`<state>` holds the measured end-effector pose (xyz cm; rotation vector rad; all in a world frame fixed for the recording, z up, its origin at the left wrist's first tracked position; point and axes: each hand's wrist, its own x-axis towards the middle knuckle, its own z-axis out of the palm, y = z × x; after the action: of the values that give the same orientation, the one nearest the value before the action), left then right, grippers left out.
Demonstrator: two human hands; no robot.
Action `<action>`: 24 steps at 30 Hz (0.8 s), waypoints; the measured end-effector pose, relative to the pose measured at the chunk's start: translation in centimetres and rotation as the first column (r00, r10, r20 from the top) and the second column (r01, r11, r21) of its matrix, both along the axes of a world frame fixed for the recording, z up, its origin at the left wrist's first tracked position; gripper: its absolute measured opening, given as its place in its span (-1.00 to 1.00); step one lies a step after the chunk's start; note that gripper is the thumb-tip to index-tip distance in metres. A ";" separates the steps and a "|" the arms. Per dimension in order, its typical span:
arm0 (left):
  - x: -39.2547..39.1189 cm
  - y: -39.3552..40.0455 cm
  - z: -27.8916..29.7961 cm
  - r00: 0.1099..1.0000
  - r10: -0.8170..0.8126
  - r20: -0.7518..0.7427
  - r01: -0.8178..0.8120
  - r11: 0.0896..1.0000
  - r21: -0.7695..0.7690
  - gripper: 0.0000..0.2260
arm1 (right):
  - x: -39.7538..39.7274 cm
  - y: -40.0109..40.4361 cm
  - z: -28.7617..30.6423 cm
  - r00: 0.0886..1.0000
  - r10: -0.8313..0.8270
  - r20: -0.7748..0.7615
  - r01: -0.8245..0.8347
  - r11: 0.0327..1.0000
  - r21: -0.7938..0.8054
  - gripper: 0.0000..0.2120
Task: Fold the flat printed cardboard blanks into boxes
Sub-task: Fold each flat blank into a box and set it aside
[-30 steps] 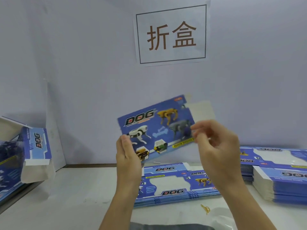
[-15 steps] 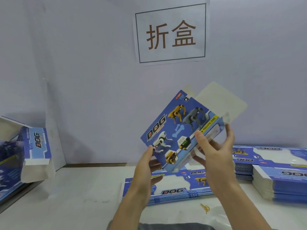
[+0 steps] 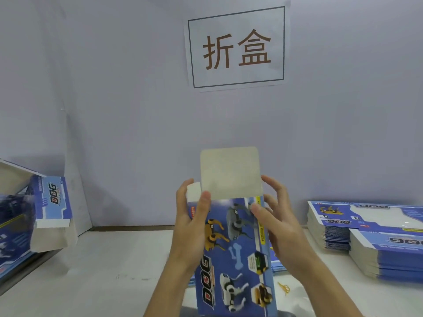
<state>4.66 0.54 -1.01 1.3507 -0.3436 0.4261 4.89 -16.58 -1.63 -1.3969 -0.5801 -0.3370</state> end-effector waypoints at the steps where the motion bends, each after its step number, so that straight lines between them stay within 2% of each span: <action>1: -0.1 -0.6 -0.3 1.000 0.030 0.003 -0.030 0.999 0.033 -0.50 | 0.0 0.5 -0.1 0.998 -0.051 0.035 0.050 0.998 0.030 -0.44; 4: -0.2 -1.6 -0.7 0.995 0.094 0.016 -0.095 0.992 0.081 -0.44 | -0.2 1.4 -0.6 0.984 -0.157 0.086 0.155 0.988 0.025 -0.48; 6: -0.1 -1.7 -0.7 0.993 0.111 0.031 -0.113 0.989 0.097 -0.47 | -0.2 1.5 -0.8 0.982 -0.176 0.072 0.173 0.984 0.041 -0.43; 8: -0.1 -1.6 -0.7 0.994 0.097 0.040 -0.100 0.990 0.097 -0.50 | -0.1 1.5 -0.8 0.975 -0.208 0.078 0.205 0.978 0.048 -0.47; 11: 0.0 -1.6 -0.7 0.996 0.077 0.031 -0.080 0.994 0.080 -0.55 | 0.1 1.5 -0.8 0.978 -0.205 0.045 0.202 0.977 0.071 -0.56; 14: -0.1 -1.8 -0.8 0.992 0.116 0.051 -0.119 0.990 0.073 -0.66 | 0.1 1.3 -0.7 0.982 -0.191 0.006 0.190 0.981 0.023 -0.71; 16: -0.3 -1.9 -1.0 0.991 0.123 0.050 -0.126 0.990 0.063 -0.67 | 0.2 1.1 -0.8 0.983 -0.185 -0.018 0.185 0.983 0.002 -0.69; 18: -0.1 -1.8 -1.3 0.994 0.105 -0.001 -0.105 0.994 0.044 -0.64 | 0.3 0.9 -0.9 0.987 -0.154 -0.039 0.153 0.988 -0.023 -0.64; 21: 0.3 -1.1 -1.1 0.992 0.094 -0.083 -0.085 0.991 0.105 -0.63 | 0.5 0.6 -1.0 0.978 -0.155 -0.140 0.154 0.988 -0.012 -0.54; 24: 0.3 -0.2 -0.2 0.989 0.053 -0.141 -0.035 0.991 0.125 -0.73 | 0.9 0.8 -1.0 0.944 -0.211 -0.253 0.216 0.976 -0.009 -0.62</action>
<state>4.94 0.34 -1.17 1.5025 -0.2231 0.3462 5.80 -15.79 -2.62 -1.4612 -0.2148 -0.3299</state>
